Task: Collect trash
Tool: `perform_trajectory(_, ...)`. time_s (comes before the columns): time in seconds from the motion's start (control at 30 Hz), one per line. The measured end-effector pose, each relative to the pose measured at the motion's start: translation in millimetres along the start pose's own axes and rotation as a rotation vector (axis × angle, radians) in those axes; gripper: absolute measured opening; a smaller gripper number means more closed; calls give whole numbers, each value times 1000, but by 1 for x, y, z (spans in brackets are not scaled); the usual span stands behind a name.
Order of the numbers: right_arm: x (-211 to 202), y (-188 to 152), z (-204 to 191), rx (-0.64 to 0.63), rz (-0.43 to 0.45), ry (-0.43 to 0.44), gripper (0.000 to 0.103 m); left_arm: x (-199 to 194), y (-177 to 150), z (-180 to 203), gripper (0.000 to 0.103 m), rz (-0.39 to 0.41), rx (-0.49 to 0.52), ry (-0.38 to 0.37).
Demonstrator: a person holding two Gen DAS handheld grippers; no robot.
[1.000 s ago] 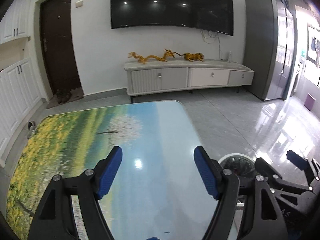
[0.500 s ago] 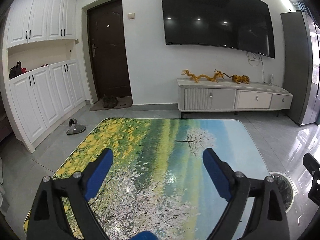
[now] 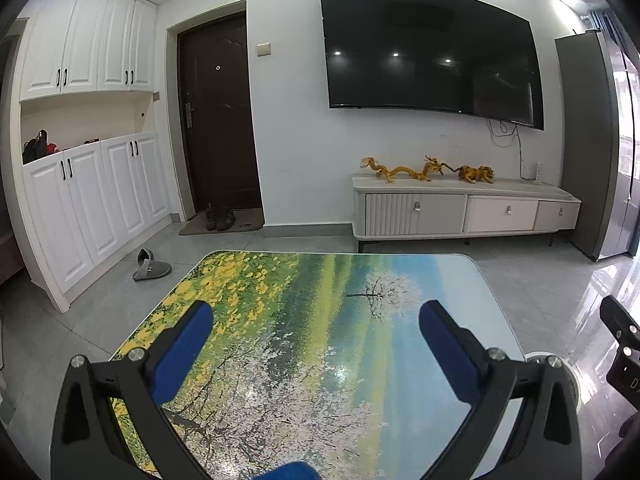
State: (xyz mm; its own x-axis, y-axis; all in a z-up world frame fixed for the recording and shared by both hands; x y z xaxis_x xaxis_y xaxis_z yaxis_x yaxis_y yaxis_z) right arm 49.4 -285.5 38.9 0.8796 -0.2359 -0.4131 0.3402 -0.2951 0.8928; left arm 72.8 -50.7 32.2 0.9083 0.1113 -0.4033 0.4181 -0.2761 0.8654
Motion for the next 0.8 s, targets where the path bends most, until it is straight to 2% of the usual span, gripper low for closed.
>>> perform_trajectory(0.27,-8,8,13,40,40,-12,103,-8,2,15,103,9,15,-30)
perform_trajectory(0.47,-9,8,20,51,36,-18,103,-11,0,31,103,-2,10,-86)
perform_trajectory(0.8,-8,3,30,56,23,-41,103,-20,10,49,103,24,11,-129)
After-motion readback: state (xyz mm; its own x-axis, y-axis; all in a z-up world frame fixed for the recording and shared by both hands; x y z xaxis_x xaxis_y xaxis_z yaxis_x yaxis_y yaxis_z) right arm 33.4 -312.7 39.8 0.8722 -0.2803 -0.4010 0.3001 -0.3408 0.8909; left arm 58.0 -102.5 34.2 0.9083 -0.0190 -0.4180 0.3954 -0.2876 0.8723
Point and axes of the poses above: each gripper's, at about its wrist camera, not at the fingertips, and x roughly the way its jaws point, z to its right, y to its top, the point moved 10 cm from there along x, roughly the way its jaws point, and after that the axes turned 15 degrees about x, right-handed, at the moved point
